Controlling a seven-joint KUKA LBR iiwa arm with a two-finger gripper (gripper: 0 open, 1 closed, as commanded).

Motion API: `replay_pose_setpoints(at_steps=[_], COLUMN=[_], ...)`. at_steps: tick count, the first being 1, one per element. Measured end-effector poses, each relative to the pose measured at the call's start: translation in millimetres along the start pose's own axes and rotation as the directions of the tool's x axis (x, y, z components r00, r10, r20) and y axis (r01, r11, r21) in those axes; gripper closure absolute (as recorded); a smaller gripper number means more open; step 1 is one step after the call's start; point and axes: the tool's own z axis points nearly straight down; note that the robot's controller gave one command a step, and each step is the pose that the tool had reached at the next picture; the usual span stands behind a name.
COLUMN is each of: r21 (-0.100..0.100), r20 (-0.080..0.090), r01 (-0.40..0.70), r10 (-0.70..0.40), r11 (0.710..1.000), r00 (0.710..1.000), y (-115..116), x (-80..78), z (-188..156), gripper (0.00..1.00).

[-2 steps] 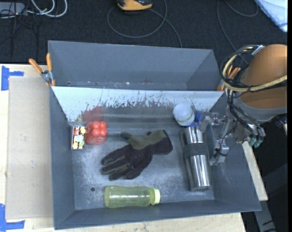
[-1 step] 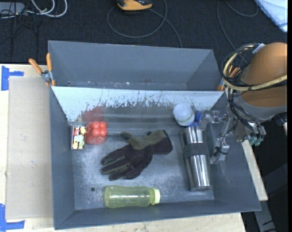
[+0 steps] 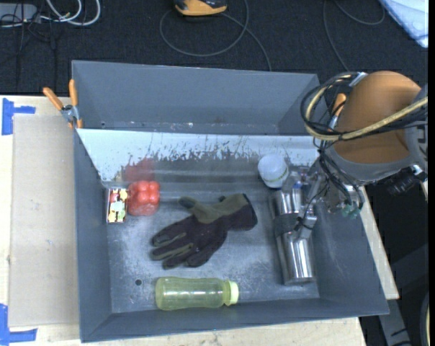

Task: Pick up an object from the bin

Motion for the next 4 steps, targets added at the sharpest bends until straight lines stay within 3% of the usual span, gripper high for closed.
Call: replay_pose_setpoints(at_steps=[1,2,3,4], r21=[0.0,0.0,-0.001,0.001], r20=[-0.001,-0.001,0.003,0.028], r01=[0.051,0.123,0.075,0.17], r10=[-0.051,-0.123,-0.075,-0.17], r11=[0.999,0.992,0.997,0.985], r00=[0.999,0.992,0.997,0.985], y=[5.3,77.8,94.4,93.7], x=[-40.1,-42.6,-43.8,-55.0], z=[30.4,40.7,123.0,146.7], gripper=[0.0,0.0,0.0,1.0])
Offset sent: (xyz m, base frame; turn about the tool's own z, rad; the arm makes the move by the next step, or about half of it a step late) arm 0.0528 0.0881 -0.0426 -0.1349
